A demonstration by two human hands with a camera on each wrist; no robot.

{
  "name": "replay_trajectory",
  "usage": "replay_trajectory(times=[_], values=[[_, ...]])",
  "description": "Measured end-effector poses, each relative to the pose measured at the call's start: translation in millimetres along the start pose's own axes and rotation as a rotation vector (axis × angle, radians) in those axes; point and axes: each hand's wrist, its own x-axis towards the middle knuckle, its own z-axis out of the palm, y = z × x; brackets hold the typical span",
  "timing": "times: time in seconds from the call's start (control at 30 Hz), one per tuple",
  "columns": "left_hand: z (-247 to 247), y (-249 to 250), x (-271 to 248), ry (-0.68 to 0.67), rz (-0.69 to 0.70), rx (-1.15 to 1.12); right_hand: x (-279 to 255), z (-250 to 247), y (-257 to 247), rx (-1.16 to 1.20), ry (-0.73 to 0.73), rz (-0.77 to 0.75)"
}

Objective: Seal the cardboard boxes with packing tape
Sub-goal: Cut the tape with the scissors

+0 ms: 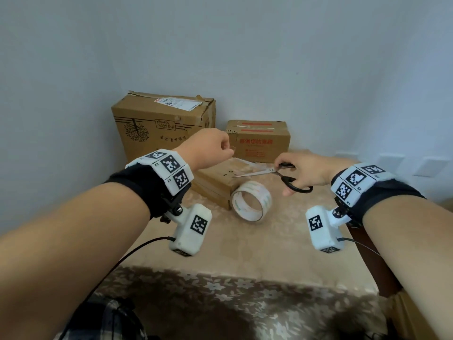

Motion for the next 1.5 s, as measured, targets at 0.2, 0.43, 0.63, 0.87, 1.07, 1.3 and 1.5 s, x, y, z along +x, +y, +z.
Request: replay_trajectory(times=[0.2, 0.43, 0.63, 0.87, 1.07, 1.3, 1.5], values=[[-9.1, -7.3, -15.9, -0.021, -0.003, -0.198, -13.9, 17.9, -4.8, 0.343, 0.153, 0.051], [-11.2, -27.8, -27.3, 0.028, -0.106, -0.323, 14.6, 40.2, -27.6, 0.400, 0.110, 0.033], [13.2, -33.2, -37.4, -0.051, -0.183, -0.362, 10.5, 23.3, -32.4, 0.391, 0.111, 0.026], [24.6, -14.1, -44.8, -0.195, -0.193, -0.158, -2.1, 20.1, -34.7, 0.366, 0.153, 0.034], [37.6, -19.1, -53.3, -0.101, -0.220, -0.062, -13.6, 28.1, -40.3, 0.414, 0.149, 0.015], [47.7, -11.8, -55.0, -0.306, -0.325, 0.080, -17.8, 27.4, -41.5, 0.411, 0.148, 0.008], [46.7, -9.9, -55.2, -0.391, -0.395, 0.045, -11.0, 29.9, -40.5, 0.390, 0.166, 0.025]])
